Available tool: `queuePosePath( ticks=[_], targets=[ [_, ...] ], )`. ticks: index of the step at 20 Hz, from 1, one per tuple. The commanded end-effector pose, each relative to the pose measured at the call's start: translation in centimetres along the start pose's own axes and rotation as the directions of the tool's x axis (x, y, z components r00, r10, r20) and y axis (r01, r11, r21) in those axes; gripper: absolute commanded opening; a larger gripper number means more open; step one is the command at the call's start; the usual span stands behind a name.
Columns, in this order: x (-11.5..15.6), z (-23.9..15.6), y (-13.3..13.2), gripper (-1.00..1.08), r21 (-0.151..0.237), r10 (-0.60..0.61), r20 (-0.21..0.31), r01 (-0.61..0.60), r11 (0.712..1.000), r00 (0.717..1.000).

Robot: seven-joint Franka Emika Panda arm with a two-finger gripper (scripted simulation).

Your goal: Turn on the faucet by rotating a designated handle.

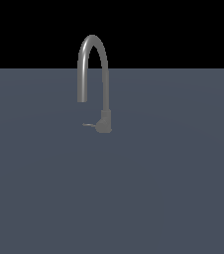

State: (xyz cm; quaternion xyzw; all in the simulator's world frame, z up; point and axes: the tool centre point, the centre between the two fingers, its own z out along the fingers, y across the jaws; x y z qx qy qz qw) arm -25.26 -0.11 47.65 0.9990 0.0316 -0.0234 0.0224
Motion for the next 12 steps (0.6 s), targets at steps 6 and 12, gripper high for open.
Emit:
queuePosePath(
  ticks=[6,12],
  targets=[
    [3.1,1.6,-1.0,-1.00,-0.143,-0.144,0.029,0.147,0.979,0.989],
    [6.6,3.7,-2.5,-1.00,-0.301,-0.302,0.088,0.315,0.900,0.949]
  ],
)
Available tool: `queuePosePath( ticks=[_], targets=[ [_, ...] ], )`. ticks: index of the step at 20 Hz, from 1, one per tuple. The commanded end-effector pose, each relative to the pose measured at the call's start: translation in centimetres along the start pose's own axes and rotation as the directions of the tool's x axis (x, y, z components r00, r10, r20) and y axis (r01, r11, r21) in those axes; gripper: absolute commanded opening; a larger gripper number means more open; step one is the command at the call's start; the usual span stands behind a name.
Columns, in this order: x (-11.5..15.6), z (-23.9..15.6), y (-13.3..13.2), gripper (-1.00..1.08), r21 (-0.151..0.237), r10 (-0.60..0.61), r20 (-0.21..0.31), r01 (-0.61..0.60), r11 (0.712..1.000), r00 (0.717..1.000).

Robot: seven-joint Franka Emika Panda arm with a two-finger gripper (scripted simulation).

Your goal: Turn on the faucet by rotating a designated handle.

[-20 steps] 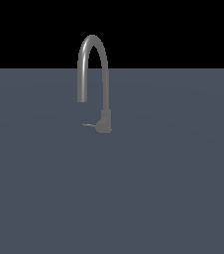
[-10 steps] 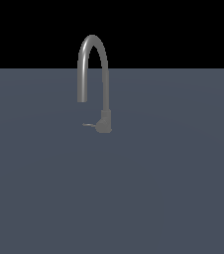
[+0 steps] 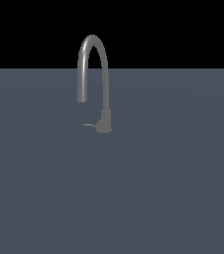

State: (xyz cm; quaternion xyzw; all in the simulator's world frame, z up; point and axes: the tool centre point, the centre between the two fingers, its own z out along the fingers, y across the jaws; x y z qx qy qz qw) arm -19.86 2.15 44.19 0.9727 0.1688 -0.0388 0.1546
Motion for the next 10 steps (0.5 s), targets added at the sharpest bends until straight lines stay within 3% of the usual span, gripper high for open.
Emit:
queuePosePath(
  ticks=[1,5,10],
  targets=[
    [1.7,0.8,-0.5,-1.00,-0.075,-0.077,0.012,0.078,0.994,0.997],
    [4.1,2.1,-1.4,-1.00,-0.185,-0.188,0.040,0.192,0.964,0.981],
    [6.7,3.7,-2.6,-1.00,-0.303,-0.306,0.086,0.318,0.899,0.948]
  ],
)
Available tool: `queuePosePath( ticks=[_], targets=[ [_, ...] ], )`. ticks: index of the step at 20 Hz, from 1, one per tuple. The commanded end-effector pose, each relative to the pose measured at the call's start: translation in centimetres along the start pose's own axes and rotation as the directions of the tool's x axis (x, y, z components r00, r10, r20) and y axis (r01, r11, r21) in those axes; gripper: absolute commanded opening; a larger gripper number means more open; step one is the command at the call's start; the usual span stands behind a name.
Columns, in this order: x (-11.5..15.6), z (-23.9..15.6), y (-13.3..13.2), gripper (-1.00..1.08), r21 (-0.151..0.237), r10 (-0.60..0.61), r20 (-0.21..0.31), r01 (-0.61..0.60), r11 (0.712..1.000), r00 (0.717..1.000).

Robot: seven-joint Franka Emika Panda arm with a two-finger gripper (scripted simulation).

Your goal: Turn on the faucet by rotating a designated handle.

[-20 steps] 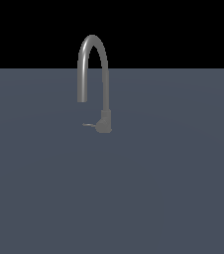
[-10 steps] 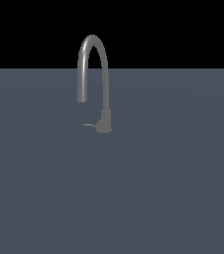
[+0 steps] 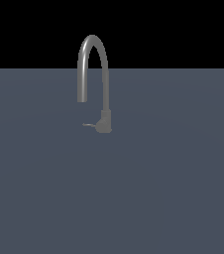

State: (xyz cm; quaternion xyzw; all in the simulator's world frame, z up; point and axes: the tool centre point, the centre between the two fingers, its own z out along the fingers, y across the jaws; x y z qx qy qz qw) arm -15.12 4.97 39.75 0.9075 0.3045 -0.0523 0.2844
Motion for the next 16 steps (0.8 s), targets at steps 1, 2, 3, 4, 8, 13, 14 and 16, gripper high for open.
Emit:
queuePosePath(
  ticks=[1,2,3,4,8,13,14,16],
  targets=[
    [1.4,0.6,-0.4,-1.00,-0.064,-0.065,0.008,0.065,0.996,0.998],
    [2.0,0.9,-0.6,-1.00,-0.087,-0.088,0.013,0.089,0.992,0.996],
    [2.5,1.2,-0.8,-1.00,-0.110,-0.111,0.018,0.113,0.987,0.994],
    [2.9,1.4,-0.9,-1.00,-0.133,-0.134,0.023,0.136,0.982,0.991],
    [4.8,2.5,-1.7,-1.00,-0.216,-0.217,0.048,0.222,0.951,0.975],
    [6.8,3.8,-2.6,-1.00,-0.308,-0.307,0.085,0.318,0.897,0.948],
    [7.2,4.0,-2.8,-1.00,-0.324,-0.324,0.093,0.336,0.884,0.942],
    [7.9,4.6,-3.1,-1.00,-0.356,-0.355,0.110,0.370,0.858,0.928]
  ],
)
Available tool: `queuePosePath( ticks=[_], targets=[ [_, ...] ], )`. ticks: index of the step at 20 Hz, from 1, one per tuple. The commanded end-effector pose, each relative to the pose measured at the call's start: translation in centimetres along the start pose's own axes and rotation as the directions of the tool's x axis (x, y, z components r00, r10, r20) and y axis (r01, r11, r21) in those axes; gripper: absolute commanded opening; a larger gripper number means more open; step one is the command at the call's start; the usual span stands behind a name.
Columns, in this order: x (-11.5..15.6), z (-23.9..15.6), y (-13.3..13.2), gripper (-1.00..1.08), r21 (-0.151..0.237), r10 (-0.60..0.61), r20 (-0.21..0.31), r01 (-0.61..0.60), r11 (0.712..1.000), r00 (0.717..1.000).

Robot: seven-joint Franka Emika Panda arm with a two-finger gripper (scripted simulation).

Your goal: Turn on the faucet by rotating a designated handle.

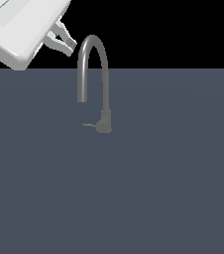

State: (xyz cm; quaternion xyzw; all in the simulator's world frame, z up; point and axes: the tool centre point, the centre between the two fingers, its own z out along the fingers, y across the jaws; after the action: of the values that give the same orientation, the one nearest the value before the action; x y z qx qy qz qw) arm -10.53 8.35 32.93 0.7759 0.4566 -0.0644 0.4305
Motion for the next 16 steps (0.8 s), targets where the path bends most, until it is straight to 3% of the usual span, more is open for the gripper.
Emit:
queuePosePath(
  ticks=[1,8,16],
  targets=[
    [1.1,0.5,-0.3,-1.00,-0.049,-0.048,0.005,0.048,0.998,0.999],
    [3.8,1.9,-1.2,-1.00,-0.173,-0.168,0.033,0.171,0.970,0.985],
    [6.5,3.7,-2.4,-1.00,-0.299,-0.289,0.080,0.300,0.906,0.954]
  ],
)
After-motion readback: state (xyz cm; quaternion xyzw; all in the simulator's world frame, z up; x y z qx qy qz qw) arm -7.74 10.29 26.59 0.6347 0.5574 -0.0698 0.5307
